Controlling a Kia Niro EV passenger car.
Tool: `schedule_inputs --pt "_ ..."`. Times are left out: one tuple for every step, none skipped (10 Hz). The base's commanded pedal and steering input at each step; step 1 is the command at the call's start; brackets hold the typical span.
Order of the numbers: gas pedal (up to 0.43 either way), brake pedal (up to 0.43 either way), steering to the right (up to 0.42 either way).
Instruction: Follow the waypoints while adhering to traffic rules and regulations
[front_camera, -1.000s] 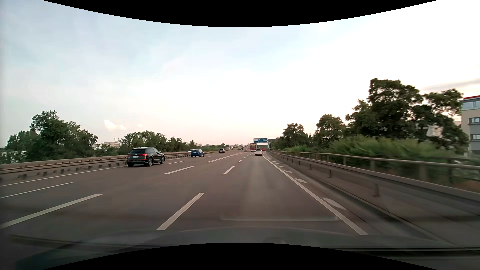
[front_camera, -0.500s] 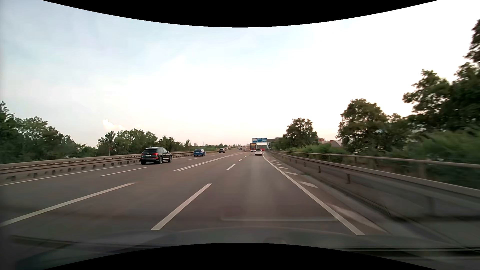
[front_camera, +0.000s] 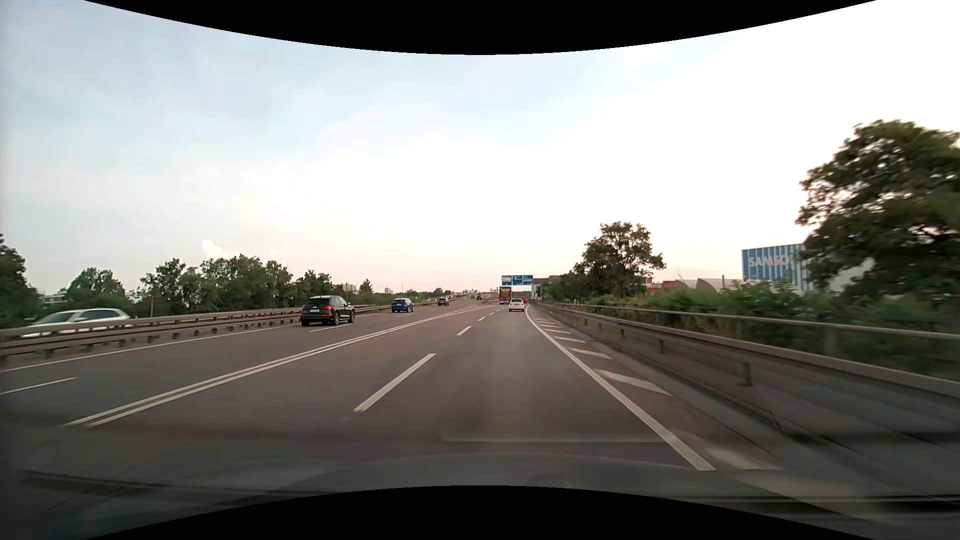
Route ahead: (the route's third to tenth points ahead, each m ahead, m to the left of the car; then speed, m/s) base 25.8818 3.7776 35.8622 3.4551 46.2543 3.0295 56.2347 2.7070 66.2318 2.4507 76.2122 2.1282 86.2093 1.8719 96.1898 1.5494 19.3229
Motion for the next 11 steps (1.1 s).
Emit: schedule_inputs --pt "0.0 0.0 0.0" --pt "0.0 0.0 -0.001" --pt "0.0 0.0 -0.001" --pt "0.0 0.0 -0.001" --pt "0.0 0.0 -0.001" --pt "0.0 0.0 -0.001" --pt "0.0 0.0 -0.001" --pt "0.0 0.0 -0.001" --pt "0.0 0.0 -0.001" --pt "0.0 0.0 -0.001" --pt "0.0 0.0 0.0"
